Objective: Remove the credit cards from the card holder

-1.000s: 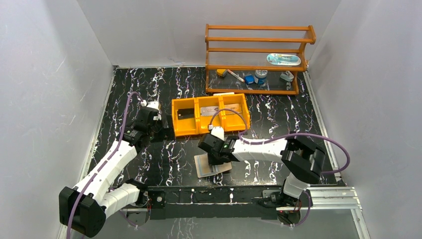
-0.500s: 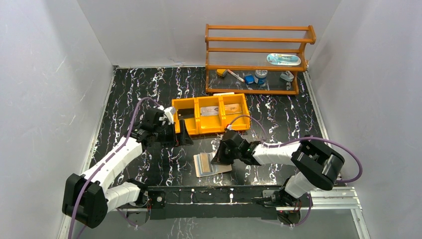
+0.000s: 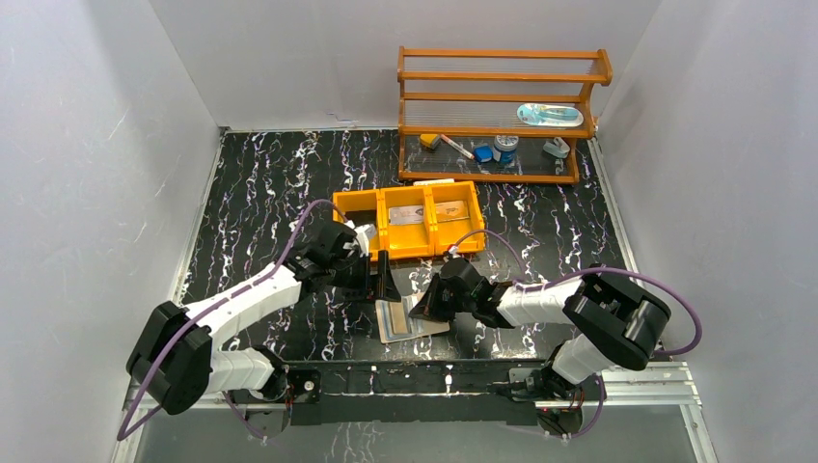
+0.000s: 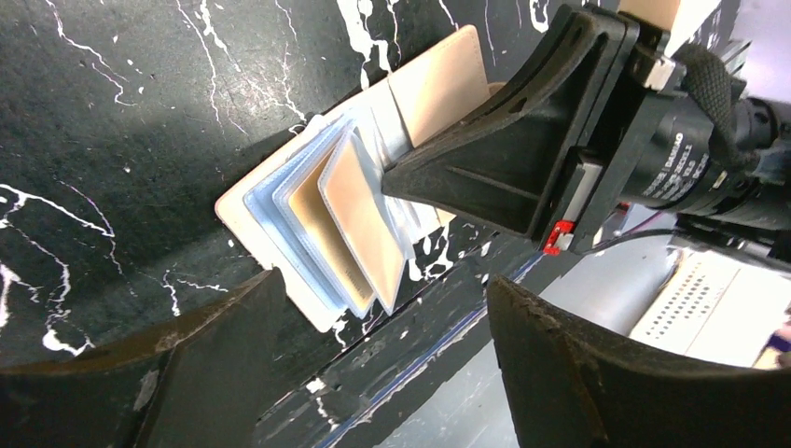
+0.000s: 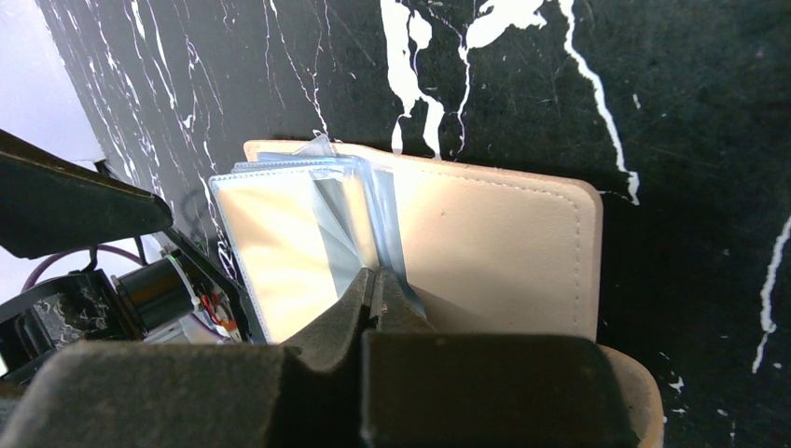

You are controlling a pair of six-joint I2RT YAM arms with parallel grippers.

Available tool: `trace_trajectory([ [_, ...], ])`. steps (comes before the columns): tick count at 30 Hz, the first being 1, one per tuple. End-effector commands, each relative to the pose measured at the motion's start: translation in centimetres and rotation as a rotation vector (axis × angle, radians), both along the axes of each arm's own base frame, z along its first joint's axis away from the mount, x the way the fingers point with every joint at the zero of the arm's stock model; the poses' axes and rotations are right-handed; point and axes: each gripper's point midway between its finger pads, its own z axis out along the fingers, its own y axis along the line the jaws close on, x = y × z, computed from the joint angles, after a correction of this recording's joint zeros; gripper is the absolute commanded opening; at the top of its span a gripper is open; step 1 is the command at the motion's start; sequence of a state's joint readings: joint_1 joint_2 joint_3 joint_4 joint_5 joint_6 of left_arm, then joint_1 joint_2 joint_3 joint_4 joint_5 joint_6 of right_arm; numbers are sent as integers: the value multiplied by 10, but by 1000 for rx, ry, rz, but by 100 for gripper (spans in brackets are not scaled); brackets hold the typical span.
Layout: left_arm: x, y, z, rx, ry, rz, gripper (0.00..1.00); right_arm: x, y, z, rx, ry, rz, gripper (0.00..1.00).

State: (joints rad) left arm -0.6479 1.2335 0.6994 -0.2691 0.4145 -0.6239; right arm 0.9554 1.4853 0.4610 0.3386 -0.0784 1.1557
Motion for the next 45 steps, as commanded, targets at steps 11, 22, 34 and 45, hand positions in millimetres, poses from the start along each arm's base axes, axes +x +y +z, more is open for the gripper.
trace_trajectory([
  [11,-4,-19,-11,-84,75,101,65,-18,-34,-40,-153,83,-28,0],
  [22,-13,-29,-20,-94,116,61,58,-19,-36,-39,-156,85,-35,0],
  [34,-19,-60,-10,-147,130,-54,39,15,-18,43,-27,-65,-59,35],
  [45,-22,-97,-2,-155,118,-159,39,32,-112,71,-229,-183,-413,51],
])
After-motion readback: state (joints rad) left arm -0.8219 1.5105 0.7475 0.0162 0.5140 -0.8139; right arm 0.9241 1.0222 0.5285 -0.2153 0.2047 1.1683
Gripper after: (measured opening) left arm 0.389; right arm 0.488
